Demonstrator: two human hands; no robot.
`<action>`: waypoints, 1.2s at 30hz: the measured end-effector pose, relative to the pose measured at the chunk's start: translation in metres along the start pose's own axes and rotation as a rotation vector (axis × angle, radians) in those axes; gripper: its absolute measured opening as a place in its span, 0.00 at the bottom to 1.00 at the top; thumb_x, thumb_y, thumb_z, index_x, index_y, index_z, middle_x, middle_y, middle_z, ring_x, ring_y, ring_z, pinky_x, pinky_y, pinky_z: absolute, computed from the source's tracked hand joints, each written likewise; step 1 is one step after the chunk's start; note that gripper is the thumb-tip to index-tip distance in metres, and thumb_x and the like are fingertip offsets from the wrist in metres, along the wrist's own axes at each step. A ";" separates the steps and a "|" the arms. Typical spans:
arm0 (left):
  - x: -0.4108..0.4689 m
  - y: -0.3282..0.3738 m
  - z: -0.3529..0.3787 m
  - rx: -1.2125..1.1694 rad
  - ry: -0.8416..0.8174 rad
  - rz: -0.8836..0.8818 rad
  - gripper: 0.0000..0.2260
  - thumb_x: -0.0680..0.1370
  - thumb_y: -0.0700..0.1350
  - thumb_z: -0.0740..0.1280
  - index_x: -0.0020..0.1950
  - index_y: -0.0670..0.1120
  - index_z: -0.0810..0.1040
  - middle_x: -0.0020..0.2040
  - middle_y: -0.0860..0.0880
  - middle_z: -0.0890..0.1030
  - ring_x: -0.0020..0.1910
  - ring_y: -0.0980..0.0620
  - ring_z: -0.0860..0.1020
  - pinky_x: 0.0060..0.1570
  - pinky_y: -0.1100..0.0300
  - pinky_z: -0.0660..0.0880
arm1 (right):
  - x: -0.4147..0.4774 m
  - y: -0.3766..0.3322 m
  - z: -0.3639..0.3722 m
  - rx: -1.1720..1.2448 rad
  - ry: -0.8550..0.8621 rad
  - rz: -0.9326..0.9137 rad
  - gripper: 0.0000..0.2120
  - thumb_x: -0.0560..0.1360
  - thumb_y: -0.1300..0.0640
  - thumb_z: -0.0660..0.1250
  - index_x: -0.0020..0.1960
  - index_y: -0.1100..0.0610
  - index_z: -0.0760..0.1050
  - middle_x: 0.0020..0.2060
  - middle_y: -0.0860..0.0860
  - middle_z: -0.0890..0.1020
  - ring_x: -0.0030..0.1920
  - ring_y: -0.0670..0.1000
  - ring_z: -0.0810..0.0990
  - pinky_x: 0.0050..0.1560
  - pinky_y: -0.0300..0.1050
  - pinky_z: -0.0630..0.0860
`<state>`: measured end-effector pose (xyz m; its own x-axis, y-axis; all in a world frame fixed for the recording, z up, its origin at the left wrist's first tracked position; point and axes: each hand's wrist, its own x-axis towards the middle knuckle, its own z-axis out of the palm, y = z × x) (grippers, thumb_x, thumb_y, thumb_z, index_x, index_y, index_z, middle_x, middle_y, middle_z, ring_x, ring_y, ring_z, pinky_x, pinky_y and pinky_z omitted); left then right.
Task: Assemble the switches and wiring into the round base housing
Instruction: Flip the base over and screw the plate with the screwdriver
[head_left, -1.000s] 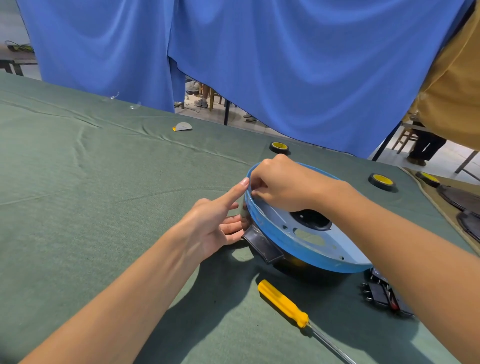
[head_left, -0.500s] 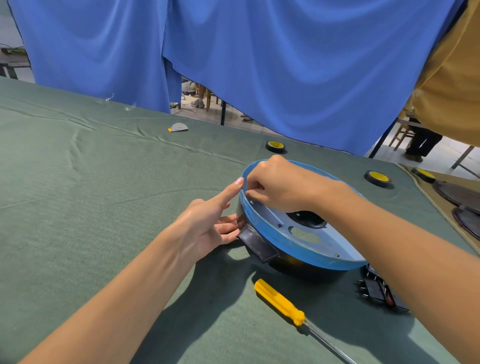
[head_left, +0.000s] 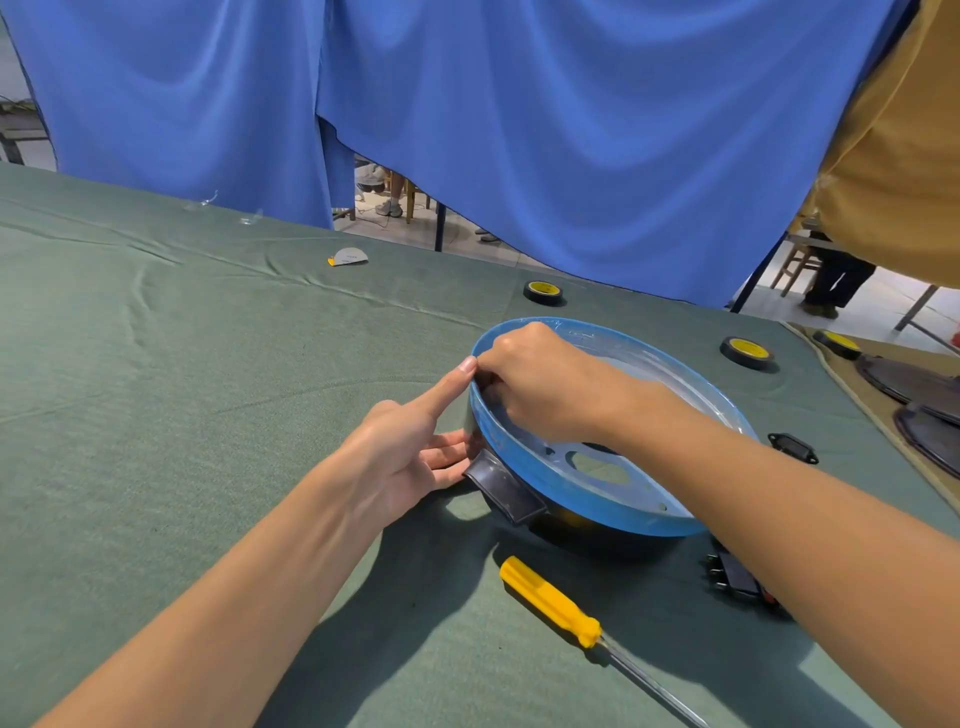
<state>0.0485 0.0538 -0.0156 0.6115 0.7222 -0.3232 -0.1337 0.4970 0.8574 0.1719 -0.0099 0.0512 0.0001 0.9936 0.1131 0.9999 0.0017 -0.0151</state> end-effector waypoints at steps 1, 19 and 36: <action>0.000 -0.001 0.000 -0.001 0.000 0.004 0.36 0.53 0.56 0.80 0.50 0.41 0.67 0.36 0.37 0.84 0.37 0.43 0.85 0.39 0.47 0.83 | -0.001 -0.001 0.002 0.005 0.015 0.012 0.08 0.77 0.65 0.64 0.49 0.60 0.82 0.43 0.54 0.82 0.43 0.52 0.79 0.46 0.51 0.79; 0.001 -0.001 -0.004 0.035 0.001 0.004 0.35 0.53 0.55 0.80 0.51 0.41 0.69 0.34 0.38 0.83 0.38 0.43 0.85 0.49 0.44 0.81 | -0.010 0.005 0.003 0.109 0.094 0.104 0.11 0.78 0.51 0.66 0.50 0.57 0.83 0.46 0.50 0.84 0.46 0.50 0.78 0.49 0.46 0.75; 0.001 0.001 -0.002 0.108 0.050 0.012 0.34 0.53 0.57 0.79 0.48 0.41 0.68 0.34 0.37 0.83 0.35 0.43 0.84 0.50 0.45 0.81 | -0.131 -0.049 0.000 -0.110 0.126 -0.176 0.10 0.73 0.51 0.70 0.38 0.55 0.75 0.32 0.50 0.76 0.29 0.55 0.75 0.28 0.45 0.72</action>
<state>0.0473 0.0555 -0.0162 0.5704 0.7520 -0.3303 -0.0543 0.4358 0.8984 0.1227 -0.1400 0.0375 -0.1790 0.9572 0.2274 0.9803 0.1540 0.1234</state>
